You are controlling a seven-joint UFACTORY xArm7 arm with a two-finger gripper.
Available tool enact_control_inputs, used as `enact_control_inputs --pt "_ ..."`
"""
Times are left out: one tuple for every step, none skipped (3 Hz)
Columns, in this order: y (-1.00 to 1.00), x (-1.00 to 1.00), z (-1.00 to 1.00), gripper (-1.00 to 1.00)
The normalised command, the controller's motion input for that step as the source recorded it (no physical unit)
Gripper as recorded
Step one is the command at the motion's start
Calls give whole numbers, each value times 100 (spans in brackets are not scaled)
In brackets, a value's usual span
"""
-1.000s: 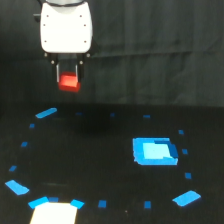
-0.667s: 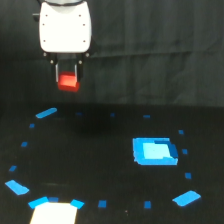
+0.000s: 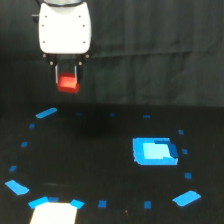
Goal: Pick up the red object from the table
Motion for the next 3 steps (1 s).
enact_control_inputs --pt "13 -1 -1 -97" --pt "17 14 7 -100" --pt "9 -2 -11 -96"
